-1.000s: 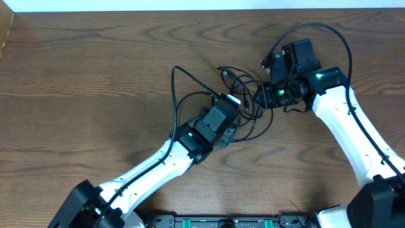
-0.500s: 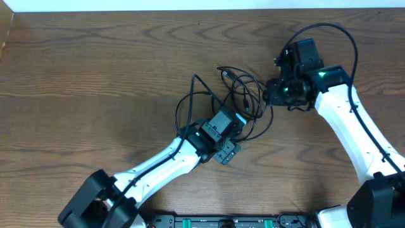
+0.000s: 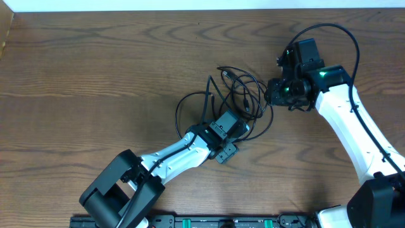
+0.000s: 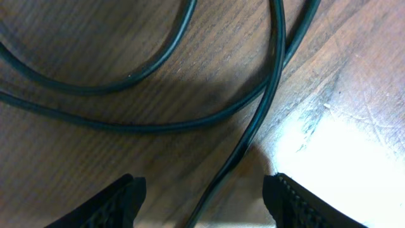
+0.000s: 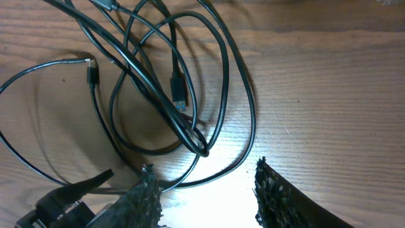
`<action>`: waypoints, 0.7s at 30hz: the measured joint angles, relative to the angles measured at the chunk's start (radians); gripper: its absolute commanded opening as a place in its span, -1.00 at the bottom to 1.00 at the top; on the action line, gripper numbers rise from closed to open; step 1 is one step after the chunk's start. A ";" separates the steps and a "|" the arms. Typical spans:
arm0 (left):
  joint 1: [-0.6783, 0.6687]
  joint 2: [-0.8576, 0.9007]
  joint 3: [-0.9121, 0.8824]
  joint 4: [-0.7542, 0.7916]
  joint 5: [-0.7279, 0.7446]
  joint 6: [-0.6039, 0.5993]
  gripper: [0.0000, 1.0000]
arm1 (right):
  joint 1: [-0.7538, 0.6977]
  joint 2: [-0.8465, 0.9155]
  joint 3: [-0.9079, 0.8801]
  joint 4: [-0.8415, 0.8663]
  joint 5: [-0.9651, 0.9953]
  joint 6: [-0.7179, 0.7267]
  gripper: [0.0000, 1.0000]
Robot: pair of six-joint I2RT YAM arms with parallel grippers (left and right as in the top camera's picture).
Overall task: Untangle cables
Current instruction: 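Hold the black cables with both grippers and pull them apart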
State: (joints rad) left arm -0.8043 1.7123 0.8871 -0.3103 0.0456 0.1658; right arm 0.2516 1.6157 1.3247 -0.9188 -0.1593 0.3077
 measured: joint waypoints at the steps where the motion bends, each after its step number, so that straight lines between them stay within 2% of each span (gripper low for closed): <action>1: 0.000 0.000 0.000 0.004 0.000 0.003 0.28 | 0.000 0.000 0.000 0.000 0.000 0.000 -0.07; 7: 0.000 0.008 0.000 0.046 0.000 0.016 0.16 | 0.000 0.000 0.000 -0.005 0.000 0.000 -0.08; 9: 0.000 0.029 0.001 0.047 0.006 0.018 -0.60 | 0.000 0.000 0.000 -0.005 0.000 0.000 -0.07; 10: 0.000 0.033 0.005 0.050 0.003 0.017 -0.78 | 0.000 0.000 0.000 -0.005 0.000 0.000 -0.08; 11: 0.000 0.038 0.009 0.051 0.009 0.015 -0.84 | 0.000 0.000 0.000 -0.006 0.000 0.000 -0.07; 18: -0.006 0.029 0.013 0.024 -0.012 0.006 -0.85 | 0.000 0.000 0.000 -0.007 0.002 0.000 -0.10; 21: -0.003 -0.040 0.012 -0.024 -0.045 -0.011 -0.85 | 0.000 0.000 0.000 -0.007 0.003 0.000 -0.09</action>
State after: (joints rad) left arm -0.8078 1.6718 0.8989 -0.3344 0.0006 0.1547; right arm 0.2516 1.6157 1.3247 -0.9260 -0.1566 0.3077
